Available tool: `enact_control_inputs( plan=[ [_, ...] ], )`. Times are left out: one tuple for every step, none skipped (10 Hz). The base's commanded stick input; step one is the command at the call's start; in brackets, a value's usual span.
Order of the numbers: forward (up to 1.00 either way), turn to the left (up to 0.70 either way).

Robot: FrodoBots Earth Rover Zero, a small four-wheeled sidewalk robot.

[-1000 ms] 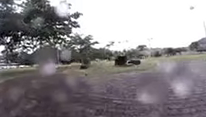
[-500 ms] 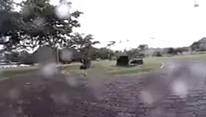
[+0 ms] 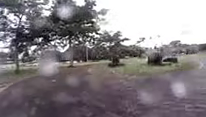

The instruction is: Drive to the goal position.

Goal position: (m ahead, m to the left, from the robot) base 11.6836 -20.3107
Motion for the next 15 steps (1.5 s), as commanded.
enact_control_inputs(
  plan=[
    [0.7,0.35],
    [0.7,0.34],
    [0.7,0.0],
    [0.7,0.0],
    [0.7,0.0],
    [0.7,0.0],
    [0.7,0.0],
    [0.7,0.0],
    [0.7,0.0],
    [0.7,0.0],
    [0.7,0.0],
    [0.7,0.0],
    [0.7,0.0],
    [0.7,0.0],
    [0.7,0.0]
  ],
)
